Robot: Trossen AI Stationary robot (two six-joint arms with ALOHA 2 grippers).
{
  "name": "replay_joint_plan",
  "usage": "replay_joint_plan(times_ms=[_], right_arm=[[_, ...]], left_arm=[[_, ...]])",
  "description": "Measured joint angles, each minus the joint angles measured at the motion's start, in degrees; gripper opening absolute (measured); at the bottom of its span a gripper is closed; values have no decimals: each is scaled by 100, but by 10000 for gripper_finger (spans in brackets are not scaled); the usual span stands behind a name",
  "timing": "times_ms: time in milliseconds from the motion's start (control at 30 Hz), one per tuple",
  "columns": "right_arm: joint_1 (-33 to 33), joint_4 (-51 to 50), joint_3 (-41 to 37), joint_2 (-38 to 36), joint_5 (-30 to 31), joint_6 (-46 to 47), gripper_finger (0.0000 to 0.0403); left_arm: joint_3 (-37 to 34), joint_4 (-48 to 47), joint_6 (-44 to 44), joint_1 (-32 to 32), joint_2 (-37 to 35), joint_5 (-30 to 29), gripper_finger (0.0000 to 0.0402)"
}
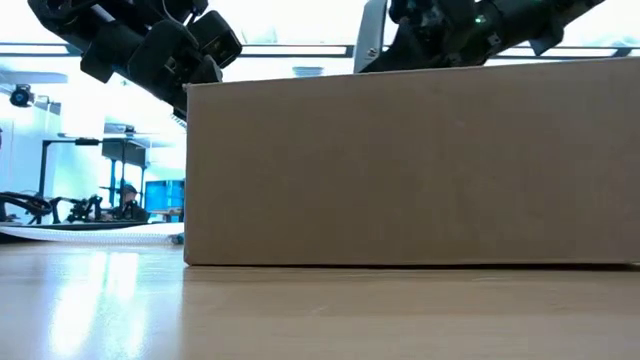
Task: Unpack boxes
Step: Open the cardboard box using the gray cutter
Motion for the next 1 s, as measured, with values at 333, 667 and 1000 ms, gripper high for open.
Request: replay_joint_plan(times_ms=[333,667,1000], right_arm=[[33,-373,-472,-775,-30,-50,56],[35,-1534,-542,-1544,-72,-410,56],[186,-1907,-772,-2095,-63,-347,56]], left_arm=[[-2,-10,-132,-17,0,-7,171],[0,-13,-154,-31,0,-9,168],[-1,-25,-239,-37,-2,-110,175]])
